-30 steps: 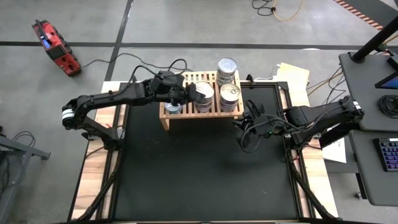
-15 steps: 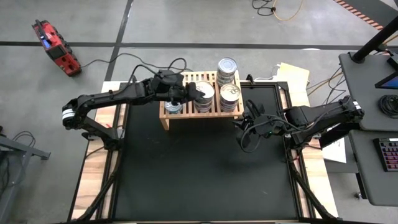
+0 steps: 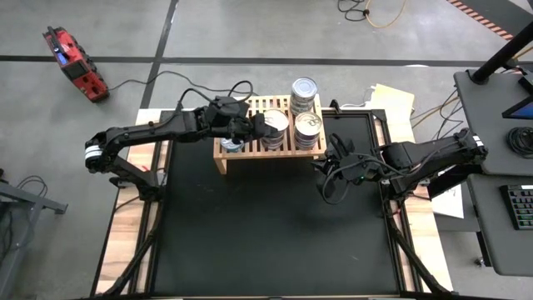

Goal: Stack canned seafood by type on shelf
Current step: Stack the blue pink tuna can on top of the blue pink tuna can on the shelf

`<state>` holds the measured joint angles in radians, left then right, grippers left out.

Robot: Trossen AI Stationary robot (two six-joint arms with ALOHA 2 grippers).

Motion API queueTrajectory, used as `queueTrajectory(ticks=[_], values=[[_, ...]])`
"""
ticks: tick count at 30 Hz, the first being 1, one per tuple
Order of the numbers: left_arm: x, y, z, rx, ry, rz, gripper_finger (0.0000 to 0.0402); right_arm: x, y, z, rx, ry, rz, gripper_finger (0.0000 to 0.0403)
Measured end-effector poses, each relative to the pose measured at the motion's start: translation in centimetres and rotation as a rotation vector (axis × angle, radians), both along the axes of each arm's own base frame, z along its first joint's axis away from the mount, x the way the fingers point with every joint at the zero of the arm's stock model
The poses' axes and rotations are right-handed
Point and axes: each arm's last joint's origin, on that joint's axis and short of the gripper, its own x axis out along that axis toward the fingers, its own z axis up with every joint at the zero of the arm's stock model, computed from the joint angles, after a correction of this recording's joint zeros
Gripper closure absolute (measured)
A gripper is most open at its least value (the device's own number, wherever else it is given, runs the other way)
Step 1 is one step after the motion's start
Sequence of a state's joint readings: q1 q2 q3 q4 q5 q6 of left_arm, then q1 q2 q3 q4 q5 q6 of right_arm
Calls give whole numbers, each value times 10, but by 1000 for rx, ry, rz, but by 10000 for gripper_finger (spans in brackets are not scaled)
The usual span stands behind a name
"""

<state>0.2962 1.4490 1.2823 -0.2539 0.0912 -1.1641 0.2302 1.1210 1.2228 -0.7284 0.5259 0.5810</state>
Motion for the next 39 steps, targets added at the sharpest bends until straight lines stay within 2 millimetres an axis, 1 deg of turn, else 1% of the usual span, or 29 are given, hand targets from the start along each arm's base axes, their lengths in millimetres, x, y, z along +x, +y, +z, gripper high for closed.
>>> queueTrajectory(ticks=[20, 34, 37, 39], values=[[-5, 0, 1, -5, 21, 2, 98, 0, 0, 0, -1, 1, 1, 394], [-4, 0, 2, -13, 11, 5, 98, 0, 0, 0, -4, 2, 3, 394], [-5, 0, 3, -23, 6, 10, 98, 0, 0, 0, -4, 2, 3, 394], [-6, 0, 8, -9, 1, 4, 98, 0, 0, 0, -4, 2, 3, 394]])
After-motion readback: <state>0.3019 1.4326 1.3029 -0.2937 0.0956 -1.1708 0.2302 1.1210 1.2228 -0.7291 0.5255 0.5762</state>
